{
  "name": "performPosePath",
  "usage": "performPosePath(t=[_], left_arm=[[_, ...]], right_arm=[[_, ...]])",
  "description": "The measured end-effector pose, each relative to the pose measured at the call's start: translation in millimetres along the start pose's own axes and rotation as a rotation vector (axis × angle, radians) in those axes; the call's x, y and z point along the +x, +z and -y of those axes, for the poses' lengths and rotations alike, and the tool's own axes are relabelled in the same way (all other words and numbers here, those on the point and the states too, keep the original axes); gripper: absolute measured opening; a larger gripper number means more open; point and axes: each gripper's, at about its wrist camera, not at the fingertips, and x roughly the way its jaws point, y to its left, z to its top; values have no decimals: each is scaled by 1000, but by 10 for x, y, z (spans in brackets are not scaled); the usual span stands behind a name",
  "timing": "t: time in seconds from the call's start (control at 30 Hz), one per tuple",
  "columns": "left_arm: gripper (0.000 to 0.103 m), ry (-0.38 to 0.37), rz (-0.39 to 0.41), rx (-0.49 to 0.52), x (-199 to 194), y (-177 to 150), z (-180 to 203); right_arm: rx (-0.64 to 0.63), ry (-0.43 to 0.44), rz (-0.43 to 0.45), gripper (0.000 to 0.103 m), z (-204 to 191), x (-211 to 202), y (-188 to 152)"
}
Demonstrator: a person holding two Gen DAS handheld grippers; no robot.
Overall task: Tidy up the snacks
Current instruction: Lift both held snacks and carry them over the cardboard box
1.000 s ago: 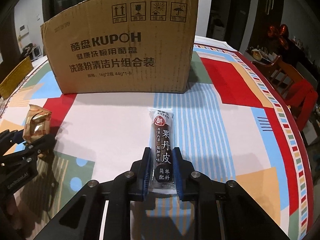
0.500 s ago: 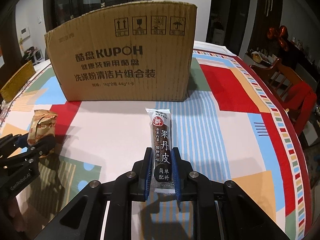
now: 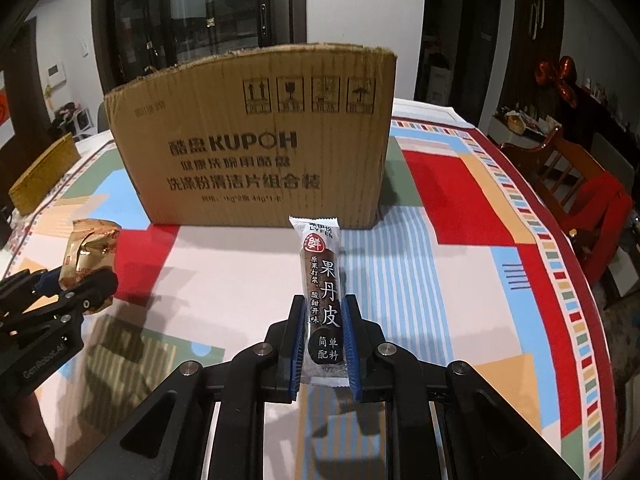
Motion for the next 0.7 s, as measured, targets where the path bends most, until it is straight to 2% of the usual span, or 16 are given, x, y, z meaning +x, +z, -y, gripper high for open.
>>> performPosePath(t=[0.7], left_arm=[[41,6,70,-20,-342,313,17]], right_arm=[[0,36,91,18,11,-341,319]])
